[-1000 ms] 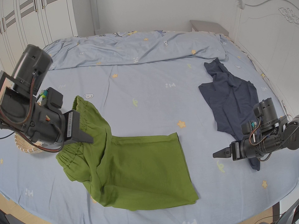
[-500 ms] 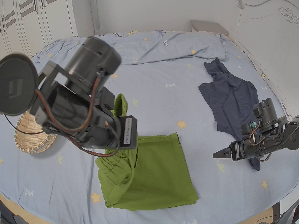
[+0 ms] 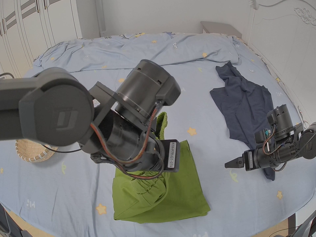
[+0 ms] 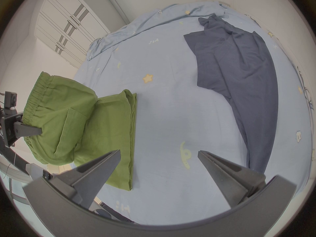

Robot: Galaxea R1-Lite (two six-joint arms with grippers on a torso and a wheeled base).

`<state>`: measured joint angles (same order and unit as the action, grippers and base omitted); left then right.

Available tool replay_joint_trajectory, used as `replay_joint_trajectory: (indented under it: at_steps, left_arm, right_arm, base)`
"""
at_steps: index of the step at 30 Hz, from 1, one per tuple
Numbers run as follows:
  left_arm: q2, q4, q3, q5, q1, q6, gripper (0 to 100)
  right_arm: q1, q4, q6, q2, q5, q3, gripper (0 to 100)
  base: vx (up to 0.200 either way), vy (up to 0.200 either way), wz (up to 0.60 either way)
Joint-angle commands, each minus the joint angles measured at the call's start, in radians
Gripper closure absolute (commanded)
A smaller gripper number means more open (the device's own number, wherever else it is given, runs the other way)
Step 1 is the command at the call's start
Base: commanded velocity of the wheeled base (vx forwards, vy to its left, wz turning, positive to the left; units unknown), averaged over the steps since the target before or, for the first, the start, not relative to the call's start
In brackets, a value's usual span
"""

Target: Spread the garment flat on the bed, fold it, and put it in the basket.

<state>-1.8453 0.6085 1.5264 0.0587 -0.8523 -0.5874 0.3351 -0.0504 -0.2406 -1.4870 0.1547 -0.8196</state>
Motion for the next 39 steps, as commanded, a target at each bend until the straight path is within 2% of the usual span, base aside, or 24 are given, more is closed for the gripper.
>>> replay_joint_trajectory:
  at_steps: [1,5,6,12,17,20,21,22,24,25,27,29,30,31,33,35,37,39]
  left_arm:
    - [-0.026,-0.010,0.000,0.000,-0.005,0.000,100]
    - [-0.046,-0.018,0.001,0.001,-0.022,0.000,100]
    - [-0.054,-0.018,0.001,0.000,-0.024,0.000,0]
    - [-0.111,-0.085,0.008,0.000,-0.056,-0.006,0]
    - [-0.172,-0.196,0.006,0.004,-0.099,-0.089,0]
    - [-0.172,-0.196,0.006,0.004,-0.099,-0.089,0]
    - [-0.173,-0.228,0.001,0.020,-0.083,-0.140,0]
    - [-0.170,-0.228,-0.002,0.020,-0.076,-0.144,0]
    - [-0.124,-0.228,-0.031,0.007,-0.005,-0.160,0]
    - [-0.124,-0.228,-0.031,0.007,-0.005,-0.160,0]
    - [-0.048,-0.237,-0.104,-0.066,0.116,-0.161,0]
    - [-0.031,-0.243,-0.117,-0.094,0.142,-0.161,0]
    - [0.049,-0.271,-0.187,-0.260,0.251,-0.161,0]
    - [0.077,-0.283,-0.222,-0.321,0.286,-0.160,0]
    - [0.150,-0.345,-0.353,-0.494,0.377,-0.147,0]
    - [0.195,-0.447,-0.483,-0.602,0.449,-0.138,0]
    - [0.225,-0.607,-0.647,-0.692,0.529,-0.112,0]
    - [0.229,-0.696,-0.732,-0.726,0.561,-0.094,0]
  right_arm:
    - [0.002,0.001,0.000,-0.004,0.000,0.005,0]
    - [0.002,0.001,0.000,-0.004,0.000,0.005,0]
    - [0.001,0.001,0.000,-0.004,0.000,0.005,0]
    - [0.004,0.001,0.000,-0.006,0.000,0.007,0]
    - [0.004,0.003,0.000,-0.004,0.000,0.007,0]
    - [0.004,0.003,0.000,-0.004,0.000,0.007,0]
    - [0.010,0.003,-0.002,-0.002,0.002,0.005,0]
    - [0.012,0.003,-0.002,-0.002,0.002,0.005,0]
    - [0.022,0.003,-0.002,0.001,0.002,0.005,0]
    - [0.022,0.003,-0.002,0.001,0.002,0.005,0]
    - [0.030,0.003,-0.002,0.011,0.003,0.003,0]
    - [0.028,0.003,-0.002,0.016,0.003,0.003,0]
    - [0.027,0.003,-0.002,0.037,0.003,0.002,0]
    - [0.028,0.003,-0.002,0.042,0.003,0.002,0]
    - [0.025,0.001,0.000,0.054,0.003,0.000,0]
    - [0.025,0.001,0.000,0.060,0.003,0.000,0]
    - [0.030,0.001,0.000,0.068,0.005,0.002,0]
    - [0.030,0.001,-0.002,0.068,0.003,0.003,0]
  base:
    - [0.000,0.000,0.00]
    - [0.000,0.000,0.00]
    - [0.000,0.000,0.00]
    - [0.000,0.000,0.00]
    - [0.000,0.000,0.00]
    - [0.000,0.000,0.00]
    - [0.000,0.000,0.00]
    - [0.000,0.000,0.00]
    - [0.000,0.000,0.00]
    - [0.000,0.000,0.00]
    - [0.000,0.000,0.00]
    - [0.000,0.000,0.00]
    - [0.000,0.000,0.00]
    - [0.000,0.000,0.00]
    - [0.000,0.000,0.00]
    - [0.000,0.000,0.00]
    - [0.000,0.000,0.00]
    - [0.000,0.000,0.00]
